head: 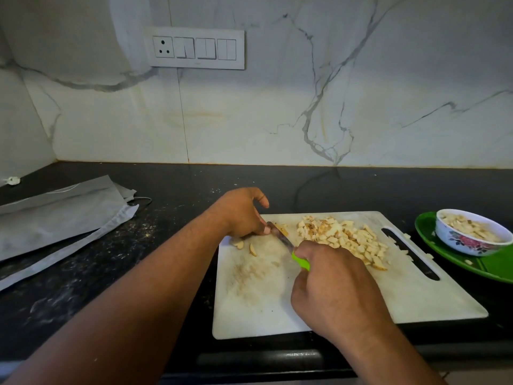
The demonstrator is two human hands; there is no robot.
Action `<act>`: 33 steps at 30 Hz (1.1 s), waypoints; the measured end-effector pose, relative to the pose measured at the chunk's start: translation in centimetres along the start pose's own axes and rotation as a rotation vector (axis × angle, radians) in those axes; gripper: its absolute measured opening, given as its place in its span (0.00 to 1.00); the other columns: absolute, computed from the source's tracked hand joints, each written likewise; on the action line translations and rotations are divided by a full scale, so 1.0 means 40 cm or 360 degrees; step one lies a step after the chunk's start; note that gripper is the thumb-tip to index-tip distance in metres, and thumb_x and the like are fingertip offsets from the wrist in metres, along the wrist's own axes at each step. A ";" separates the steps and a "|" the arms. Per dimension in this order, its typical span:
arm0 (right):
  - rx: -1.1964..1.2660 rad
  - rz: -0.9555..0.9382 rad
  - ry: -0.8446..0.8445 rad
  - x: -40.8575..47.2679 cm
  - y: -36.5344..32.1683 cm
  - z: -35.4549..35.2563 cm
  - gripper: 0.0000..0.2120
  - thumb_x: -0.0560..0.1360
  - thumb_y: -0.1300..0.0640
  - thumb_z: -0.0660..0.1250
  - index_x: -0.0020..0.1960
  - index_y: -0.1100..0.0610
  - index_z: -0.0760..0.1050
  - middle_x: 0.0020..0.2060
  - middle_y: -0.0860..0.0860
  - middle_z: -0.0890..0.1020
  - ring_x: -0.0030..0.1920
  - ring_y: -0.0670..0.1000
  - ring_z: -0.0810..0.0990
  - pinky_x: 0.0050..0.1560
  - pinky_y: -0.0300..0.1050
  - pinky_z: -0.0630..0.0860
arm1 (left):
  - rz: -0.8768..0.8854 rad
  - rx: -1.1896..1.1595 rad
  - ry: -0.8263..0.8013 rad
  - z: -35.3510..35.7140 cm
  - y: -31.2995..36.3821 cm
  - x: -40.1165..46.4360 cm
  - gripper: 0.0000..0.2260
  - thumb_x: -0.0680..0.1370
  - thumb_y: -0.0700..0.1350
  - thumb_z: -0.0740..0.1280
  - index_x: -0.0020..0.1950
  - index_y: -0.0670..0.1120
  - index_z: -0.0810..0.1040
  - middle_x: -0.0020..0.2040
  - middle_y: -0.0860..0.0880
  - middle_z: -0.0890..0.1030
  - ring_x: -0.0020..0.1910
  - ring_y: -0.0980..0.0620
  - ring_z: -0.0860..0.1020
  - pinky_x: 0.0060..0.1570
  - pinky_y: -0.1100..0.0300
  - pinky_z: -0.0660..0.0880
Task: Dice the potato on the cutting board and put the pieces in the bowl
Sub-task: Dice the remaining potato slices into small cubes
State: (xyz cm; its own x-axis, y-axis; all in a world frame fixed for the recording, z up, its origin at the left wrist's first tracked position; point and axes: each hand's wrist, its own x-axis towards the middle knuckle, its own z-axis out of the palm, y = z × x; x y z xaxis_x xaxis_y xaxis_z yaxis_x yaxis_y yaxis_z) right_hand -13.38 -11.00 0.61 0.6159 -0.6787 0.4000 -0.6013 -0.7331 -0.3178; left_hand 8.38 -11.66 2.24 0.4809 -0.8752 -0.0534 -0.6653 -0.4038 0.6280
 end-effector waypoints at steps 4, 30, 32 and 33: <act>-0.0039 -0.0005 -0.0063 -0.014 -0.018 -0.001 0.19 0.75 0.53 0.63 0.65 0.45 0.72 0.48 0.44 0.81 0.43 0.45 0.75 0.44 0.36 0.74 | 0.0062 0.0042 -0.0040 -0.002 -0.002 -0.004 0.32 0.74 0.43 0.79 0.76 0.55 0.72 0.47 0.52 0.85 0.51 0.52 0.84 0.64 0.52 0.78; 0.0539 0.0195 0.0080 -0.042 0.018 -0.008 0.12 0.78 0.55 0.65 0.60 0.43 0.75 0.27 0.42 0.76 0.25 0.42 0.74 0.24 0.35 0.68 | 0.0349 -0.0433 -0.0211 0.001 -0.020 -0.009 0.21 0.73 0.53 0.79 0.65 0.53 0.82 0.47 0.53 0.88 0.48 0.55 0.87 0.59 0.55 0.79; 0.0486 0.0192 0.0084 -0.035 0.011 -0.007 0.12 0.78 0.53 0.65 0.60 0.43 0.75 0.29 0.43 0.77 0.26 0.41 0.74 0.25 0.33 0.66 | 0.0344 -0.0488 -0.0158 -0.009 -0.027 -0.007 0.21 0.73 0.49 0.80 0.65 0.52 0.82 0.47 0.52 0.88 0.49 0.55 0.87 0.58 0.55 0.80; 0.0431 0.0167 0.0076 -0.030 0.003 -0.006 0.11 0.78 0.53 0.65 0.59 0.43 0.74 0.30 0.43 0.77 0.27 0.41 0.74 0.26 0.32 0.65 | 0.0341 -0.0489 -0.0085 -0.016 -0.029 -0.006 0.19 0.74 0.48 0.79 0.64 0.52 0.82 0.47 0.52 0.88 0.48 0.56 0.86 0.56 0.57 0.80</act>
State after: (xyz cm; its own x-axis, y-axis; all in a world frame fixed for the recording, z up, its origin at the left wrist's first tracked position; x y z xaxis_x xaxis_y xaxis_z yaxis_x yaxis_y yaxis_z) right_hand -14.33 -10.25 0.31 0.5290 -0.7532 0.3909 -0.4986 -0.6487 -0.5750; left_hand 9.38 -10.80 2.01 0.3136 -0.9471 0.0690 -0.5411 -0.1185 0.8326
